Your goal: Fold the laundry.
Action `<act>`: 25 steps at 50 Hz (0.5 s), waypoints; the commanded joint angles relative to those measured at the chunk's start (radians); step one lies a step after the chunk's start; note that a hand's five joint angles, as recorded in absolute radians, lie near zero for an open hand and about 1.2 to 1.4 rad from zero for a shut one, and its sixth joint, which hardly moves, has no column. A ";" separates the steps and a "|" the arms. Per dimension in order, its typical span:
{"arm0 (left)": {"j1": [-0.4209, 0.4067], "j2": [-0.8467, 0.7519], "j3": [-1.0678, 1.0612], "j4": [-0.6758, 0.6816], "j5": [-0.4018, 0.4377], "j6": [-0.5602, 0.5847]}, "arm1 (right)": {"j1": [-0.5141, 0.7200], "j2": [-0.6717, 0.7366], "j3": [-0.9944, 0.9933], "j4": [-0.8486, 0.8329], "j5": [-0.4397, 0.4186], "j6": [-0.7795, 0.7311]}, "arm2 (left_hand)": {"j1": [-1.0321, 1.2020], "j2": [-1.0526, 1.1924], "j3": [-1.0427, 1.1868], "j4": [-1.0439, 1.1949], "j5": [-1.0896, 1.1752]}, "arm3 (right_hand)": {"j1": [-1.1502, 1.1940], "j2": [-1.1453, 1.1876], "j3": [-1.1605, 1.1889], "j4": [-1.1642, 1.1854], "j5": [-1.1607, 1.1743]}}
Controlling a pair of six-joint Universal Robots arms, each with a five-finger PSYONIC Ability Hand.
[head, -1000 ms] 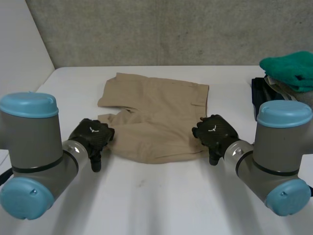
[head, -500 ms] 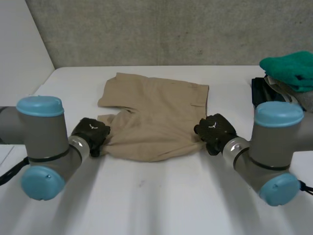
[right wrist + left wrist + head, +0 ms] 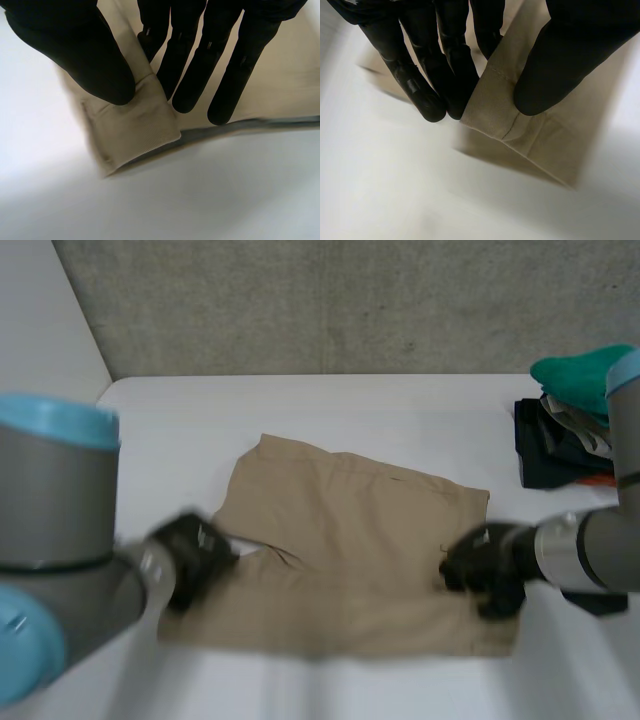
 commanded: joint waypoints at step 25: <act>-0.062 -0.585 0.878 0.334 -0.103 -0.144 | 0.088 0.180 -0.129 -0.749 0.324 0.296 | -0.972 -1.018 -1.009 -1.019 -0.982 | -0.906 -0.989 -1.007 -1.020 -1.017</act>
